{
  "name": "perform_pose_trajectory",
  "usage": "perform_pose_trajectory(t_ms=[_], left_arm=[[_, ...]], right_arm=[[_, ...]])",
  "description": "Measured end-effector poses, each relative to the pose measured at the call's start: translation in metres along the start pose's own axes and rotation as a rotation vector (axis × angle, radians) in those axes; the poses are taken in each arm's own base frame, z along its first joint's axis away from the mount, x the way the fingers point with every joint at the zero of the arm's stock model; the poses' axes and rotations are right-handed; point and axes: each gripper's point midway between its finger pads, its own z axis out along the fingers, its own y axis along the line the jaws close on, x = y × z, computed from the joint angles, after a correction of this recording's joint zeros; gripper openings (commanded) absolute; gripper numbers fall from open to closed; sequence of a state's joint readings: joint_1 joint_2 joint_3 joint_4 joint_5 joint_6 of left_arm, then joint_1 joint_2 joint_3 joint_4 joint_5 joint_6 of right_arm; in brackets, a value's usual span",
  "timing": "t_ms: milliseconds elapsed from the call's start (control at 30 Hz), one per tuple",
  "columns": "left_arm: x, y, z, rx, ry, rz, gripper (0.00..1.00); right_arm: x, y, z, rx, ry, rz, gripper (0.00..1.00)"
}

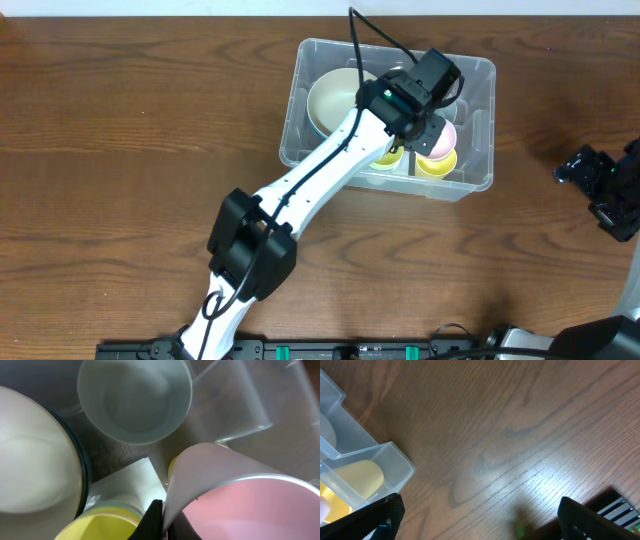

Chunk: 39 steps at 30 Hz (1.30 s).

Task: Pack container

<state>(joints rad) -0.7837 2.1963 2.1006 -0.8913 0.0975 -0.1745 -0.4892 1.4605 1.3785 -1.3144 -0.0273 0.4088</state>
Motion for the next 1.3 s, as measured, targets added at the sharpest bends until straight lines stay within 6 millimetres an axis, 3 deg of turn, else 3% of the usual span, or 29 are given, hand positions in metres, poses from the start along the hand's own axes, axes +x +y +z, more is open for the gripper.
perform_pose_trajectory(t_ms=[233, 433, 500, 633, 767, 867, 933, 1000, 1100, 1200, 1300], left_arm=[[0.006, 0.000, 0.001, -0.005, 0.024, 0.001, 0.09], [0.007, -0.003, 0.002, -0.002, 0.027, 0.020, 0.47], [0.008, -0.003, 0.002, -0.002, 0.027, 0.026, 0.66], [0.008, -0.004, 0.002, -0.001, 0.029, 0.028, 0.84], [0.007, -0.004, -0.002, 0.000, 0.023, 0.024, 0.85], [-0.001, -0.005, -0.021, 0.006, -0.016, 0.023, 0.87], [-0.012, -0.003, -0.049, 0.001, -0.072, 0.019, 0.89], [-0.022, 0.006, -0.093, -0.022, -0.145, 0.008, 0.92], [-0.024, 0.034, -0.183, -0.087, -0.273, -0.032, 0.97], [-0.003, 0.067, -0.258, -0.163, -0.344, -0.088, 0.98], [0.029, 0.094, -0.311, -0.228, -0.370, -0.147, 0.98]], right_arm=[[0.000, 0.000, 0.000, 0.000, 0.000, 0.000, 0.99], [0.000, 0.000, 0.000, 0.000, 0.000, 0.000, 0.99], [0.000, 0.000, 0.000, 0.000, 0.000, 0.000, 0.99], [0.000, 0.000, 0.000, 0.000, 0.000, 0.000, 0.99], [0.000, 0.000, 0.000, 0.000, 0.000, 0.000, 0.99], [0.000, 0.000, 0.000, 0.000, 0.000, 0.000, 0.99], [0.000, 0.000, 0.000, 0.000, 0.000, 0.000, 0.99], [0.000, 0.000, 0.000, 0.000, 0.000, 0.000, 0.99], [0.000, 0.000, 0.000, 0.000, 0.000, 0.000, 0.99], [0.000, 0.000, 0.000, 0.000, 0.000, 0.000, 0.99], [0.000, 0.000, 0.000, 0.000, 0.000, 0.000, 0.99]])
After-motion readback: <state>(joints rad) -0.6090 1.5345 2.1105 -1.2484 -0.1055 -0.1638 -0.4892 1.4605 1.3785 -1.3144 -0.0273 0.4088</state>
